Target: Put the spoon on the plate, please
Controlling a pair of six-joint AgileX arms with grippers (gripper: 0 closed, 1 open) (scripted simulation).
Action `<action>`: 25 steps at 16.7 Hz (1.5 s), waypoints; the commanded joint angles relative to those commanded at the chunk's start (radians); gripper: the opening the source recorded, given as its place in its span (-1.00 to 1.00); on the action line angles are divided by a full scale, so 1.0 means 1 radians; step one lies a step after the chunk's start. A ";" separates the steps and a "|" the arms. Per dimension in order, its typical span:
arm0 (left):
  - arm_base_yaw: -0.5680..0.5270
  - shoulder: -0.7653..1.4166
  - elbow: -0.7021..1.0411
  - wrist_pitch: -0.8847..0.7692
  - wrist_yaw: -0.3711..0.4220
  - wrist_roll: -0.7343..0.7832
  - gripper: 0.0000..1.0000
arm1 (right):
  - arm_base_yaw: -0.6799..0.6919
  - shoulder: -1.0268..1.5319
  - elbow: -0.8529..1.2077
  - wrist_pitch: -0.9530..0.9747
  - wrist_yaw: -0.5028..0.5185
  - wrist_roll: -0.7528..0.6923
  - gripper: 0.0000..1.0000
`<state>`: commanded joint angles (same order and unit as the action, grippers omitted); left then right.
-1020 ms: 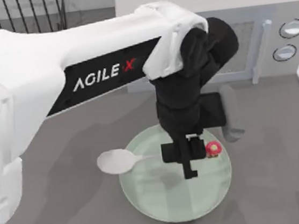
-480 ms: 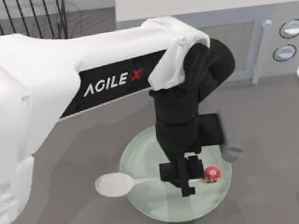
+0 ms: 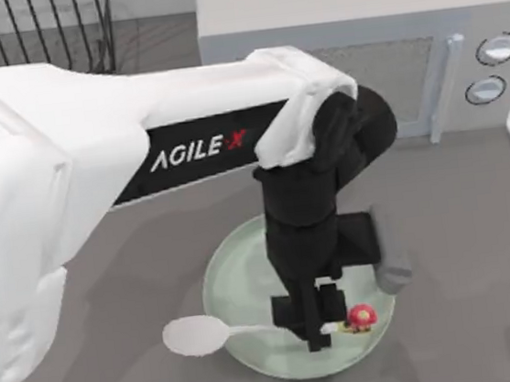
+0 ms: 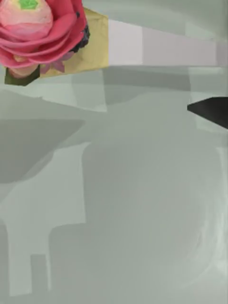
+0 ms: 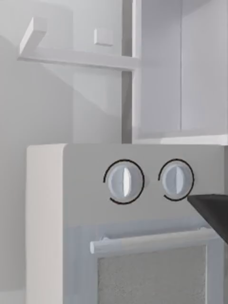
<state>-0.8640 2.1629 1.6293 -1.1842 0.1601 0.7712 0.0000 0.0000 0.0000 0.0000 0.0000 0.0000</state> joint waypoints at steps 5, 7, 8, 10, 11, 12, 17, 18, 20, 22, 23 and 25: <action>0.006 -0.015 0.001 0.081 -0.057 -0.005 -1.00 | 0.000 0.000 0.000 0.000 0.000 0.000 1.00; 0.009 -0.021 0.003 0.121 -0.090 -0.008 -1.00 | 0.000 0.000 0.000 0.000 0.000 0.000 1.00; 0.010 -0.021 0.002 0.140 -0.106 -0.010 -1.00 | 0.000 0.000 0.000 0.000 0.000 0.000 1.00; 0.013 -0.015 -0.005 0.173 -0.133 -0.013 -1.00 | 0.000 0.000 0.000 0.000 0.000 0.000 1.00; 0.013 -0.007 -0.013 0.184 -0.141 -0.014 -1.00 | 0.000 0.000 0.000 0.000 0.000 0.000 1.00; 0.014 0.003 -0.022 0.191 -0.144 -0.015 -1.00 | 0.000 0.000 0.000 0.000 0.000 0.000 1.00; 0.014 0.004 -0.024 0.192 -0.145 -0.015 -1.00 | 0.000 0.000 0.000 0.000 0.000 0.000 1.00; 0.014 0.004 -0.024 0.192 -0.145 -0.015 -0.85 | 0.000 0.000 0.000 0.000 0.000 0.000 1.00; 0.014 0.004 -0.024 0.192 -0.145 -0.015 -0.55 | 0.000 0.000 0.000 0.000 0.000 0.000 1.00; 0.014 0.004 -0.024 0.192 -0.145 -0.015 -0.25 | 0.000 0.000 0.000 0.000 0.000 0.000 1.00; 0.014 0.004 -0.024 0.192 -0.145 -0.015 -0.10 | 0.000 0.000 0.000 0.000 0.000 0.000 1.00; 0.014 0.004 -0.024 0.192 -0.145 -0.015 0.21 | 0.000 0.000 0.000 0.000 0.000 0.000 1.00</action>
<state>-0.8502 2.1671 1.6058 -0.9925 0.0153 0.7561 0.0000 0.0000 0.0000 0.0000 0.0000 0.0000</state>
